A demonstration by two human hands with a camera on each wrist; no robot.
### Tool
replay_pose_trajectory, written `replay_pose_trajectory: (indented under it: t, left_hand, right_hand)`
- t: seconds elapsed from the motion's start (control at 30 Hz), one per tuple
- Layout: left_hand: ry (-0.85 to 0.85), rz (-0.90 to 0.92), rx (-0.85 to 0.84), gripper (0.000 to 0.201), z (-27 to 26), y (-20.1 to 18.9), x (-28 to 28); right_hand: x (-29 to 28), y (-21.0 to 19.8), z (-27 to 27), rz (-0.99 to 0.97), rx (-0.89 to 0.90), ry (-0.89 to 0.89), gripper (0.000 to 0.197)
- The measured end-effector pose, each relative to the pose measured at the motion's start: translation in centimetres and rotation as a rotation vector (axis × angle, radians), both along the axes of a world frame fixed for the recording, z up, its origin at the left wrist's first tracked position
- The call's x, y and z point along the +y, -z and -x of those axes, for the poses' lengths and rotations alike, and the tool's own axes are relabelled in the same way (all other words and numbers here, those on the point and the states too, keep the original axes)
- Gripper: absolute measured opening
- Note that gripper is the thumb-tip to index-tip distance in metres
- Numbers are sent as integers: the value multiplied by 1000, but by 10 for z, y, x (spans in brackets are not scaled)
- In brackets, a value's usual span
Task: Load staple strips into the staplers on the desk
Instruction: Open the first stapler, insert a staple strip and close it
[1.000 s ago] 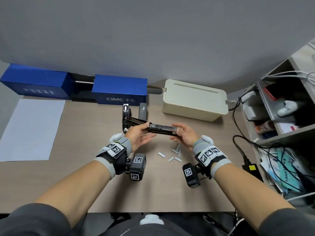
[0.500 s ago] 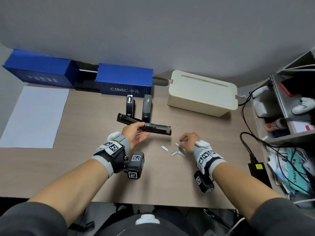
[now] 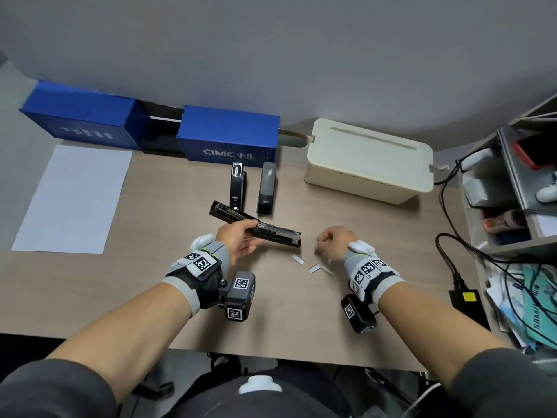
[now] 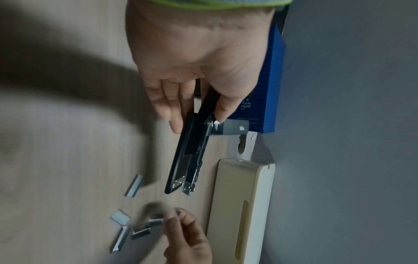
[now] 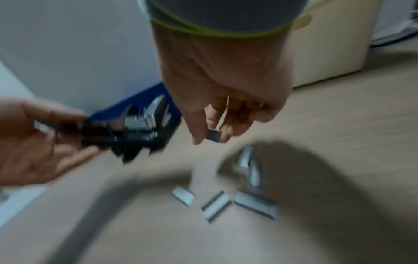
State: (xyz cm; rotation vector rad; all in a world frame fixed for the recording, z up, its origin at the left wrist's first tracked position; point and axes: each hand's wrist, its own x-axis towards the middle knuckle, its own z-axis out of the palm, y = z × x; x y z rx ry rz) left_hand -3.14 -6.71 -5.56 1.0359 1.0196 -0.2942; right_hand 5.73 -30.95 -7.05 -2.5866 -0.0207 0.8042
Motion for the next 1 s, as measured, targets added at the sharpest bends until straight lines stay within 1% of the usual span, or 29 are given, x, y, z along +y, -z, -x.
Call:
replay_pose_trajectory:
  t: [0.1, 0.13, 0.17, 0.33, 0.6, 0.67, 0.77, 0.83, 0.9, 1.0]
  left_hand:
    - [7, 0, 1, 27, -6, -6, 0]
    - [10, 0, 0, 24, -7, -9, -1]
    - [13, 0, -4, 23, -8, -11, -2]
    - [39, -16, -28, 27, -14, -16, -7]
    - [67, -14, -66, 33, -18, -26, -15]
    - [68, -12, -67, 33, -19, -26, -15]
    - [68, -10, -77, 26, -19, -30, -17]
    - [73, -11, -81, 24, -20, -33, -17]
    - [77, -12, -82, 28, -21, -34, -18]
    - [74, -12, -76, 38, -22, -34, -19]
  right_hand:
    - [-2, -12, -7, -332, 76, 171, 16]
    - [-4, -15, -9, -426, 104, 225, 17]
    - [-6, -19, -11, -476, 114, 253, 18]
    - [-17, -36, -22, -354, 51, 205, 27]
    - [-1, -56, -23, -472, 130, 364, 36]
    - [6, -60, -20, -500, 121, 331, 34]
    - [13, -68, -14, -488, 67, 195, 30]
    - [18, -69, -12, -494, 32, 170, 31]
    - [22, -70, -12, -504, -29, 156, 32]
    - [30, -75, -9, -478, -135, 100, 25]
